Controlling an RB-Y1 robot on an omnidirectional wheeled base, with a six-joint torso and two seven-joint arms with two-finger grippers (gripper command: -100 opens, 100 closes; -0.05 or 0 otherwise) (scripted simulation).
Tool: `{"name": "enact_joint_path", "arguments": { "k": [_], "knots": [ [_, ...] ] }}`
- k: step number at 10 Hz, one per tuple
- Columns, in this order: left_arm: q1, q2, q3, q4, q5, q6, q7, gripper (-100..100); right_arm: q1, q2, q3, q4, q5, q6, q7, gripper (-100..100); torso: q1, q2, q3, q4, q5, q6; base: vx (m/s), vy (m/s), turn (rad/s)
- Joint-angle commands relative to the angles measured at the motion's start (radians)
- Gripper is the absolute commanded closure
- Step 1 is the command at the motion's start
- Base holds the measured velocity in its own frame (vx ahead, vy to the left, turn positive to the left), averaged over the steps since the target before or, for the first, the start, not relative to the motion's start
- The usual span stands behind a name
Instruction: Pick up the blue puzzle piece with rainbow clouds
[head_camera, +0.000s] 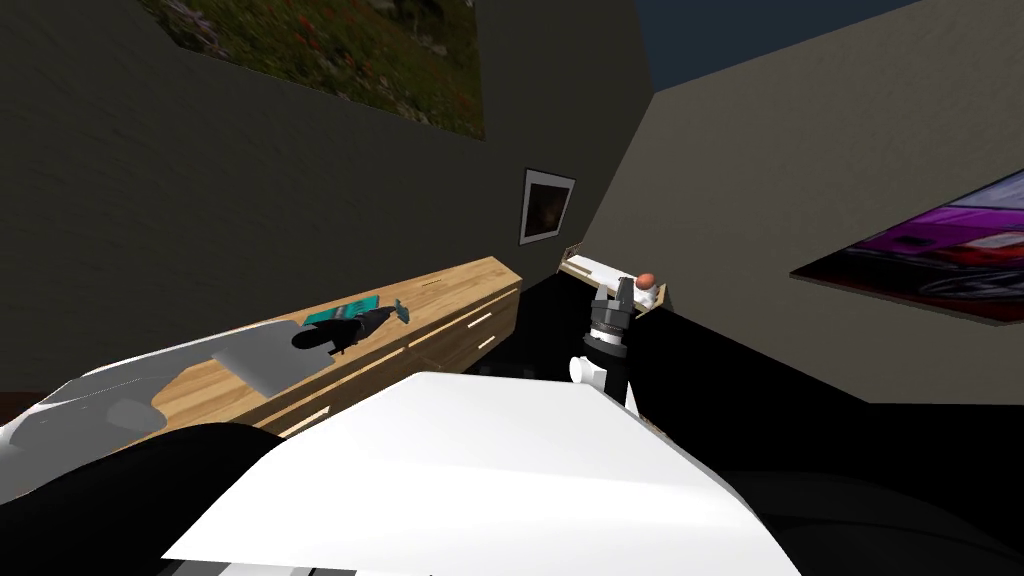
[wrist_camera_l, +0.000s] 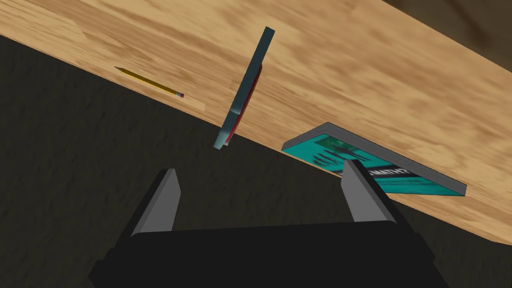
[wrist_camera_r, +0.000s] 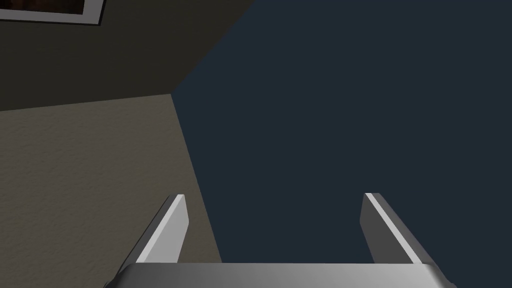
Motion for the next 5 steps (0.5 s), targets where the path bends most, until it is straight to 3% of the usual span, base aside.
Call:
{"name": "enact_joint_path", "arguments": {
  "k": [1, 5],
  "knots": [
    [0.022, 0.032, 0.024, 0.002, 0.043, 0.016, -0.002, -100, 0.000, 0.000, 0.000, 0.000, 0.000, 0.000, 0.000, 0, 0.000, 0.000, 0.000, 0.000, 0.000, 0.000, 0.032, -0.031, -0.017],
    [0.074, 0.134, 0.076, 0.013, 0.165, 0.050, -0.008, -100, 0.000, 0.000, 0.000, 0.000, 0.000, 0.000, 0.000, 0, 0.006, 0.003, 0.002, 0.001, 0.002, 0.000, 0.006, 0.020, -0.095]
  ]
}}
